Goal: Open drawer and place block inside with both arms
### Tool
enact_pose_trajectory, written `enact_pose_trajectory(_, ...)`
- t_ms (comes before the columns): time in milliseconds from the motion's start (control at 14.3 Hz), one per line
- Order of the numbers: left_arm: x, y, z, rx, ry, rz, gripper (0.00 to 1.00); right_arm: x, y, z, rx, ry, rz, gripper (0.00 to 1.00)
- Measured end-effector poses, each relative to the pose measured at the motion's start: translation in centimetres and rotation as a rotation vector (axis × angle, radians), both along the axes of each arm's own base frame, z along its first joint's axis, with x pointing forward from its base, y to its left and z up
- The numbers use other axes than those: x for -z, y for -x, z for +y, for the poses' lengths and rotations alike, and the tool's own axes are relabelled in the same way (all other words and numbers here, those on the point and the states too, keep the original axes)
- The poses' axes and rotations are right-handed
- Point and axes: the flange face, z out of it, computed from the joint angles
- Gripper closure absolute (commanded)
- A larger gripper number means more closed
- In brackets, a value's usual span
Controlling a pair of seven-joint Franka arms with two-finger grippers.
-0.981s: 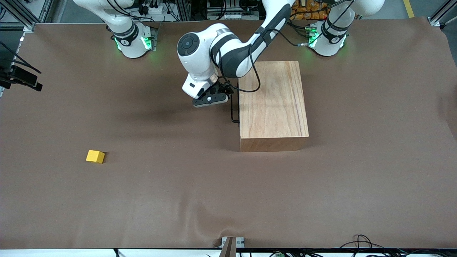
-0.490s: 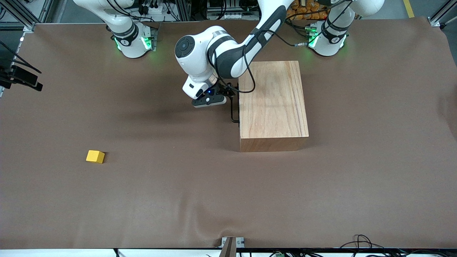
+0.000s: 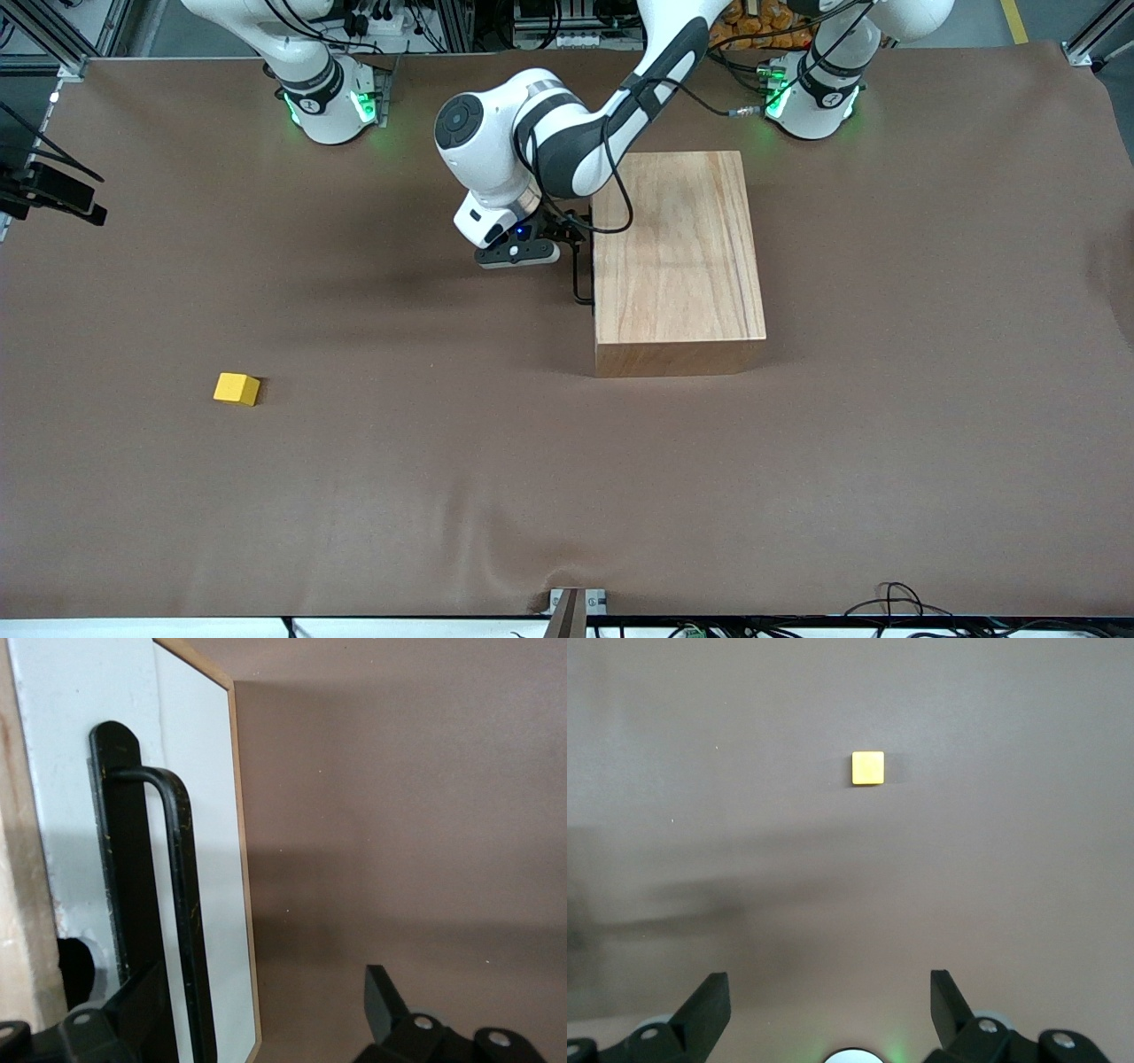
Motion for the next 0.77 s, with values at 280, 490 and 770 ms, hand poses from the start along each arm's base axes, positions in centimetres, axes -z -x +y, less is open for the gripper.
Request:
enact_pose_trajectory(280,0.6,-0.8,0.6,0.000,-0.008,0.006,0.00,0.4,-0.3,0.2,-0.004,0.000,0.008,0.00)
enact_pose_trajectory(490,1.4,-0.9,0.5,0.002,-0.012,0.008,0.00,0.8,-0.5,0.3,-0.006,0.000,0.014,0.00)
enact_pose_trajectory(770,1.9,-0.8,0.4,0.004,-0.010,0.008,0.00,1.6,-1.0,0.4,-0.007,0.000,0.028,0.00)
